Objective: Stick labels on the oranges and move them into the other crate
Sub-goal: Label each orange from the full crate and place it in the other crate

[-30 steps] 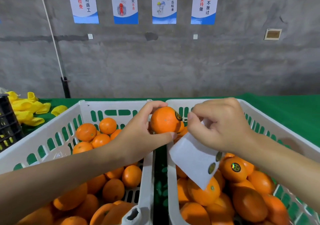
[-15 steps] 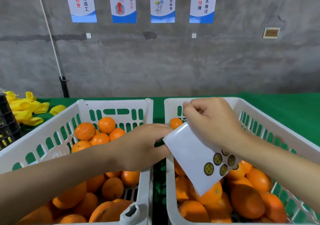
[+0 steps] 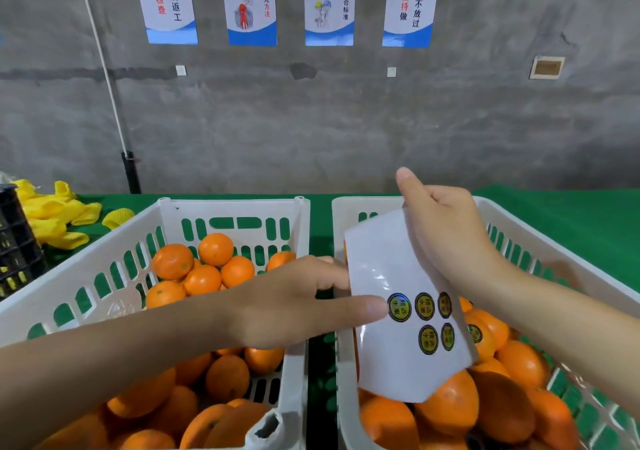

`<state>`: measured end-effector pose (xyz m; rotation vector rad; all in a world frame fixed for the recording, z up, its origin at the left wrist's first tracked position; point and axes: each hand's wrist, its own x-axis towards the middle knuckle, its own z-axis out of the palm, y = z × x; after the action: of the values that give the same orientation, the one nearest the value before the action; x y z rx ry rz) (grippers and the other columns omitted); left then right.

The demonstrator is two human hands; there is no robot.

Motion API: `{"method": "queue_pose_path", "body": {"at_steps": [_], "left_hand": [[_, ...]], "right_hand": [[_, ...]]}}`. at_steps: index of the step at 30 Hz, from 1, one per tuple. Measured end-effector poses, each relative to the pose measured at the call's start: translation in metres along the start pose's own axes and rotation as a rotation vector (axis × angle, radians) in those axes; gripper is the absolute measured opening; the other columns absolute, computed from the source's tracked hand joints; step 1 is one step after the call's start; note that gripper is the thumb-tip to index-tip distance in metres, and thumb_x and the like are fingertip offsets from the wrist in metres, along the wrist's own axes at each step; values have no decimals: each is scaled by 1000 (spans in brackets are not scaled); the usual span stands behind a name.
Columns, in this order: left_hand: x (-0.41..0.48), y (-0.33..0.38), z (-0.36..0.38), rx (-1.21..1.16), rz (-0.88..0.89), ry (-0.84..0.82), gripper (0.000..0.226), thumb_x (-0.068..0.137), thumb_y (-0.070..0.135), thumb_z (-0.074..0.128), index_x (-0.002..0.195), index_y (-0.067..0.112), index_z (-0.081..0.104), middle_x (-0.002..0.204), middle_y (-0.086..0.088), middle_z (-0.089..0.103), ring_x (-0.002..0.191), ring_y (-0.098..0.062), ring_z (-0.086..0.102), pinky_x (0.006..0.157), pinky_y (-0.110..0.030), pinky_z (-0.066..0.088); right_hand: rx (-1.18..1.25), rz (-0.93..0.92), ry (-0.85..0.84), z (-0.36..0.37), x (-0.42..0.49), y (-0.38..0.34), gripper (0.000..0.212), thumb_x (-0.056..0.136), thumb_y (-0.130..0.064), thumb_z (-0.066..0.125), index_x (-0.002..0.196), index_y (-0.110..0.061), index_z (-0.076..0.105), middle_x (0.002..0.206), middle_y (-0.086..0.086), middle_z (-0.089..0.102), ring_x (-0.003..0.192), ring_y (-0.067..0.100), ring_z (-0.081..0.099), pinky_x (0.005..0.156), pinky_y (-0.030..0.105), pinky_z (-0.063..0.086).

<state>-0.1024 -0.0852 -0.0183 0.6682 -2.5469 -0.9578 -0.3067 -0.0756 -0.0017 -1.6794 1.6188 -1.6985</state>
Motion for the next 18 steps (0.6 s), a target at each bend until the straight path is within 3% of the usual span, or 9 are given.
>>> {"method": "queue_pose_path", "body": {"at_steps": [3, 6, 8, 10, 11, 13, 15, 18], "left_hand": [[2, -4, 0, 23, -50, 9, 52, 93, 57, 56, 108, 10, 72, 103, -10, 73, 94, -32, 70, 85, -53, 56], [3, -3, -1, 26, -90, 91, 43, 98, 43, 59, 94, 2, 71, 69, 2, 69, 60, -15, 65, 57, -29, 54], [7, -4, -4, -29, -107, 207, 40, 99, 38, 58, 94, 0, 72, 78, 0, 74, 70, -17, 70, 68, -33, 60], [11, -5, -6, -71, -148, 332, 45, 97, 40, 58, 91, -3, 70, 81, -15, 71, 73, -28, 66, 74, -42, 59], [12, -6, -7, -75, -168, 397, 45, 96, 41, 58, 81, 0, 69, 71, -11, 66, 63, -21, 60, 66, -34, 55], [14, -9, -6, -107, -188, 496, 42, 97, 37, 59, 60, 19, 68, 51, 8, 58, 47, -3, 50, 53, -17, 44], [16, -10, -6, -163, -205, 537, 49, 99, 30, 58, 51, 29, 69, 48, 15, 61, 45, 3, 54, 49, -8, 41], [21, -13, -7, -205, -236, 599, 47, 100, 30, 56, 56, 24, 70, 54, 11, 67, 54, 3, 62, 60, -13, 49]], "right_hand": [[1, -16, -94, 4, -4, -1, 63, 100, -53, 43, 49, -20, 23, 46, -8, 20, 43, 10, 24, 59, 31, 31], [-37, -66, -126, 6, -6, 0, 56, 100, -53, 40, 68, -7, 47, 61, 1, 42, 56, 12, 41, 66, 34, 35], [-195, -142, -112, 6, -4, 4, 36, 99, -49, 43, 105, -19, 61, 101, -4, 57, 91, 4, 52, 80, 30, 41], [-420, -258, -69, 4, -5, 7, 37, 98, -40, 48, 132, -27, 49, 131, -8, 41, 122, 8, 37, 100, 32, 32], [-498, -322, -43, 4, -6, 7, 40, 97, -36, 49, 135, -27, 46, 135, -7, 36, 127, 11, 30, 103, 32, 26], [-534, -425, -10, 4, -8, 3, 37, 93, -35, 51, 129, -26, 53, 131, -6, 39, 126, 13, 29, 100, 29, 22], [-511, -517, -43, 2, -8, 0, 26, 90, -33, 53, 111, -23, 65, 115, -5, 51, 114, 16, 41, 92, 28, 28], [-531, -589, -223, 2, -11, 0, 21, 90, -33, 59, 103, -22, 72, 98, -5, 61, 95, 17, 53, 82, 36, 44]]}}
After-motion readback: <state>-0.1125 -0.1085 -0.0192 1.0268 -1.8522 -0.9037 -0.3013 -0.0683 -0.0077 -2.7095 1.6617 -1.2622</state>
